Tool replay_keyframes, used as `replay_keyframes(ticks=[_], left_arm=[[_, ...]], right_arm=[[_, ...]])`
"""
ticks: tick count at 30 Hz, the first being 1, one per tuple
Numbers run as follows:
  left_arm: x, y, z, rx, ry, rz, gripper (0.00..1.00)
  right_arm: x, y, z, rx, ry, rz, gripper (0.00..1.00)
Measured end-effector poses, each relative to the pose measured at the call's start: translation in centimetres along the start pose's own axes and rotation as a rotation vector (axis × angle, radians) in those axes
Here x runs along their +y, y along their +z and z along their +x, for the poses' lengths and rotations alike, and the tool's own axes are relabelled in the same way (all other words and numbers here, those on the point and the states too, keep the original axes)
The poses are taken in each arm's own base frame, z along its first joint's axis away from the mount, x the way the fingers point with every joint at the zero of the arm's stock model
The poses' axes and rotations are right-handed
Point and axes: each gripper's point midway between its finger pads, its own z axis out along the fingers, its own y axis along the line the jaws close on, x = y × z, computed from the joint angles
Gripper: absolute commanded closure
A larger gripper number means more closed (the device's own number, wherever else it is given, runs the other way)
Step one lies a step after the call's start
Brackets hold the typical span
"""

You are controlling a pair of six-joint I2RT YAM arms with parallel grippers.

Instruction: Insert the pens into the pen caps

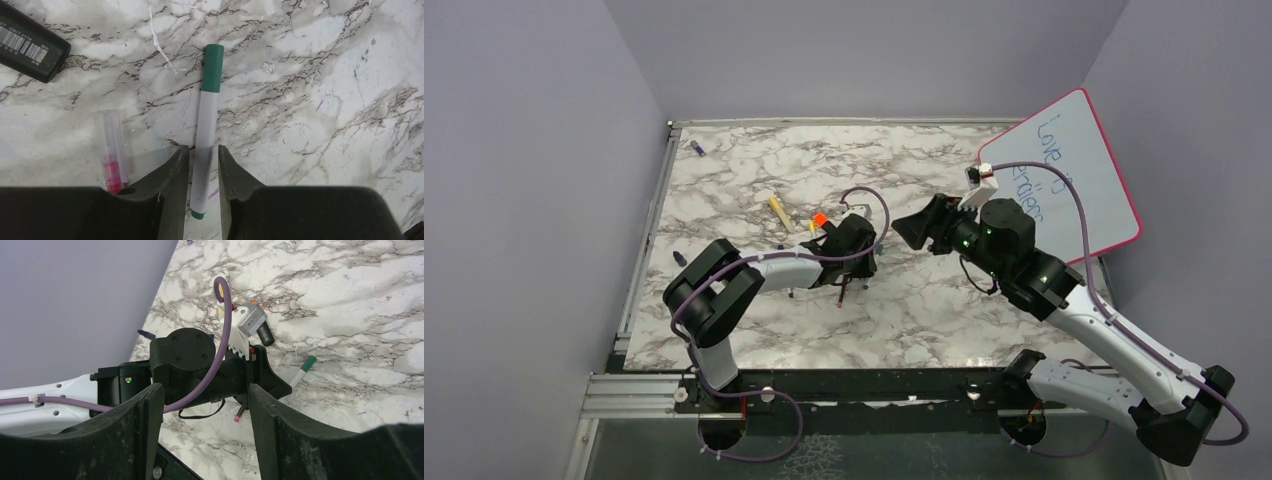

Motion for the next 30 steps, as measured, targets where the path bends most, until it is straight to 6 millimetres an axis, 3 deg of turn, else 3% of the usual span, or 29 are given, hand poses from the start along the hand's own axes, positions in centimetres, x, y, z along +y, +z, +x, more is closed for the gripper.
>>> replay_keyframes(ticks=[7, 10, 13, 18, 21, 25, 28, 30], left_arm=[[0.3, 0.0, -0.4, -0.012, -0.007, -0.032, 0.63], [0.4, -0.8, -0.4, -0.005, -0.005, -0.044, 0.51], [-0.2, -3.0, -1.7, -0.042, -0.003, -0.025, 0.31], [-0.8, -9.7, -6.5, -0.232, -0.015, -0.022, 0.02], [0.5, -13.7, -8.4, -0.334, -0.035, -0.086, 0.01], [3.3, -17.3, -8.3, -0.370, -0.048, -0.193, 0.01], [5.3, -20.6, -8.1, -0.405, -0.052, -0.257, 0.01], [6.4, -23.9, -8.5, -0.465, -0.065, -0.281, 0.01]], right_arm=[[-0.8, -0.8, 0.0, -0.002, -0.013, 0.037, 0.26], [-1.3, -1.2, 0.0, -0.006, -0.022, 0.060, 0.04], [-2.2, -1.7, 0.0, -0.006, -0.036, 0.098, 0.00], [-4.8, -2.3, 1.3, 0.035, -0.043, 0.222, 0.00], [-6.3, -2.8, 2.1, 0.064, -0.042, 0.294, 0.00], [-7.8, -3.7, 2.4, 0.066, -0.045, 0.371, 0.00], [-8.7, -5.1, 1.6, 0.033, -0.050, 0.421, 0.00], [-8.9, -6.3, 0.4, -0.013, -0.049, 0.446, 0.00]])
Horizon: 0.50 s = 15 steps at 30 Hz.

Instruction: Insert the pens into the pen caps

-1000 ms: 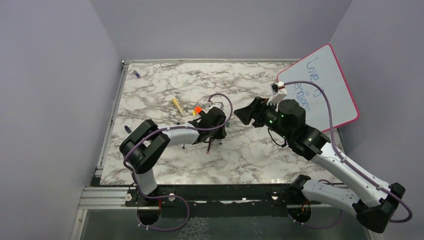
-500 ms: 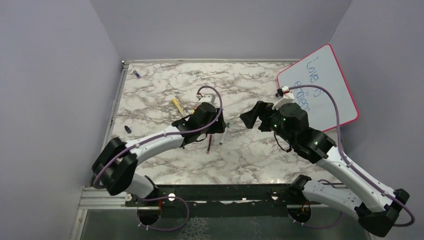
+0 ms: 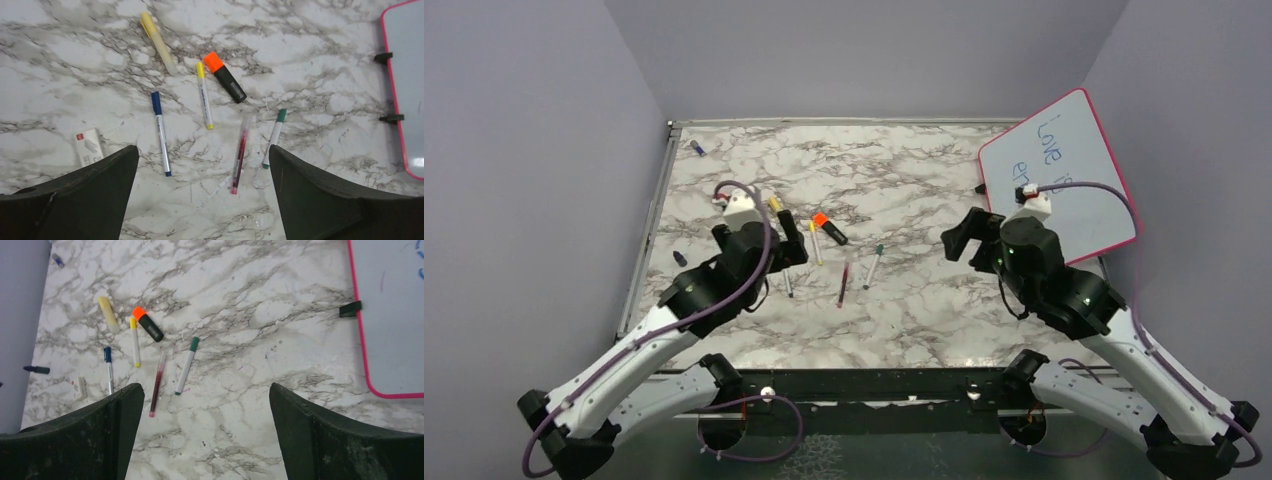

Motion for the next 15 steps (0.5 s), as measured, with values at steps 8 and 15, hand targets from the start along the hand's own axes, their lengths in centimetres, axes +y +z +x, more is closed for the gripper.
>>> replay_keyframes(ticks=[8, 15], left_arm=[[4.1, -8.2, -8.2, -0.259, -0.099, 0.008, 0.01], [6.0, -10.2, -9.8, -0.303, -0.083, -0.040, 0.01]], right_arm=[[-2.1, -4.1, -5.6, -0.211, 0.059, 0.051, 0.00], [-3.1, -5.2, -7.2, -0.277, 0.055, 0.086, 0.00]])
